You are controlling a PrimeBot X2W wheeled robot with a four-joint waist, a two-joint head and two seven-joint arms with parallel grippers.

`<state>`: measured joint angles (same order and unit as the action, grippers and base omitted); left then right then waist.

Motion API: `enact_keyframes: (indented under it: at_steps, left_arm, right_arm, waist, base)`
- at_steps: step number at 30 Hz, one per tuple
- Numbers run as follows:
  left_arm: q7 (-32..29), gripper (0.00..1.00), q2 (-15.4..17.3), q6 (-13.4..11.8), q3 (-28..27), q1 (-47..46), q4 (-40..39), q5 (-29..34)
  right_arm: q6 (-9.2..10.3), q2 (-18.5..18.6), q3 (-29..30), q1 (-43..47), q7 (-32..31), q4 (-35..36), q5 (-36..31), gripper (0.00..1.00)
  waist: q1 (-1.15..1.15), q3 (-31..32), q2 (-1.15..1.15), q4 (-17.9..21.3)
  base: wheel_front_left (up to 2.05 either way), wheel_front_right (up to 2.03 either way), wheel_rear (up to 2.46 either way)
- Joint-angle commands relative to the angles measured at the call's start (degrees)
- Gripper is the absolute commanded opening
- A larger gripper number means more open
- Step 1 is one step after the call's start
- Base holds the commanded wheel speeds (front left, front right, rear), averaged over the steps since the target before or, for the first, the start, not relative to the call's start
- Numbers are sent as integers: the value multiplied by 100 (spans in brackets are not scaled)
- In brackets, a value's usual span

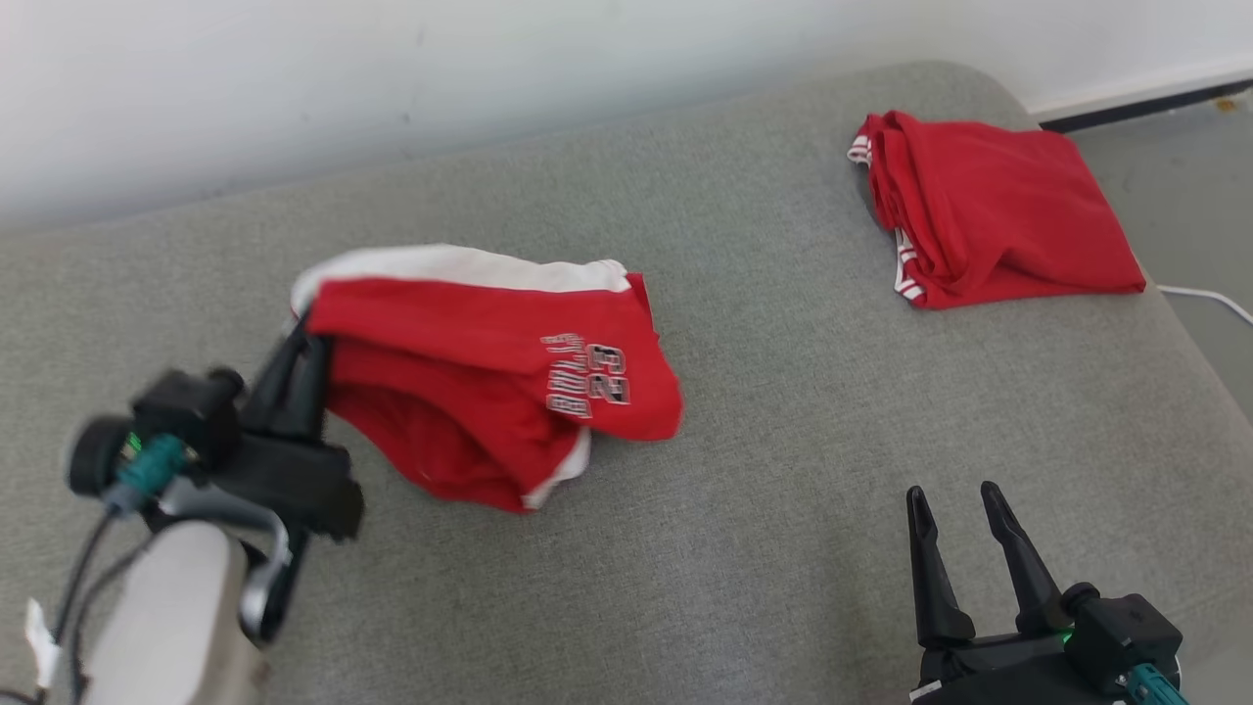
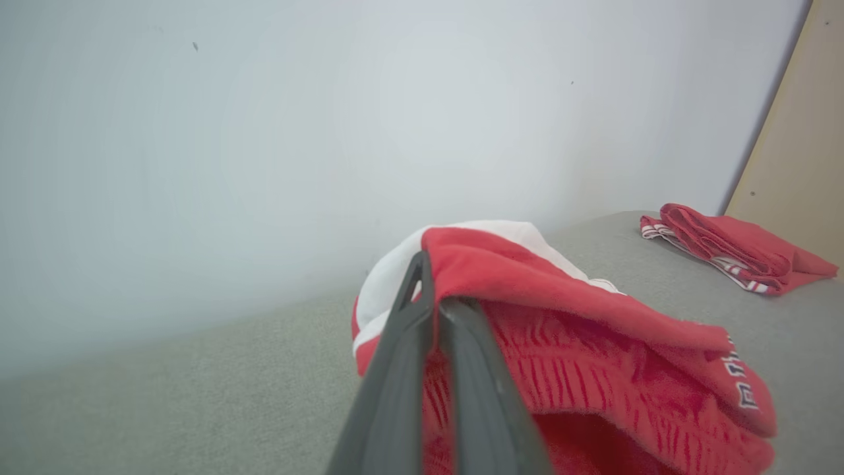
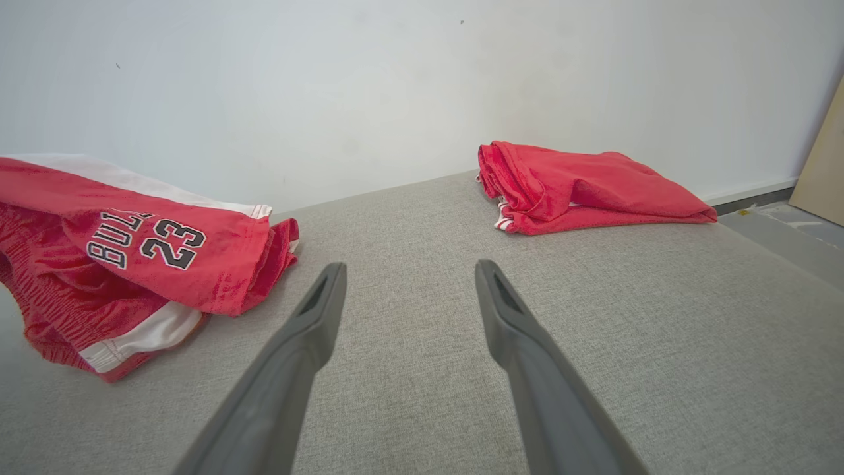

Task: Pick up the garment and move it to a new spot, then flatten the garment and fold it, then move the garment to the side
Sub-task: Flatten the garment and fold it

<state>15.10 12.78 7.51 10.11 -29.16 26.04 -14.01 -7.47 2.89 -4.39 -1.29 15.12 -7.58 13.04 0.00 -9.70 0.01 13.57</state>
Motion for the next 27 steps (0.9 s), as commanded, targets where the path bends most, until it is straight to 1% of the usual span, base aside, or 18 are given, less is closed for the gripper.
enact_keyframes:
  at_steps: [1, 4, 6, 10, 14, 19, 25, 27]
  left_arm:
    - [4, 0, 47, -9, -27, -82, -40, 33]
    - [4, 0, 201, -9, -64, -271, -151, 148]
    - [4, 0, 249, -9, -82, -315, -247, 218]
    - [3, 0, 163, -9, 21, 24, -490, 292]
    - [4, 0, 23, -9, 368, 473, -622, 271]
    - [4, 0, -210, -9, 1012, 1177, -661, 193]
    - [4, 0, -466, -9, 1696, 1890, -459, 72]
    - [3, 0, -505, -9, 1843, 2044, -358, 31]
  right_arm:
    - [-1, 0, 2, -29, 1, -8, 8, 100]
    - [-1, 0, 39, 14, 1, -39, 9, 100]
    - [-1, 0, 52, 50, 1, -54, 25, 100]
    - [-1, -2, 52, 150, 1, -72, 80, 100]
    - [-1, -1, 63, 195, 1, -84, 104, 100]
    - [-1, -2, 97, 185, 1, -96, 76, 100]
    - [-1, -1, 95, 148, 1, -133, 7, 100]
    - [-1, 0, 105, 146, 1, -138, -10, 100]
  waist:
    - [0, 89, -1, -60]
    - [0, 186, -1, -97]
    - [0, 248, -1, -121]
    - [0, 365, -1, -227]
    - [0, 400, -1, -348]
    - [0, 396, -1, -531]
    - [0, 421, -1, -718]
    - [0, 437, -1, -766]
  base:
    - [0, 0, 0]
    - [0, 0, 0]
    - [0, 0, 0]
    - [0, 0, 0]
    - [0, 0, 0]
    - [0, 0, 0]
    - [0, 0, 0]
    - [0, 0, 0]
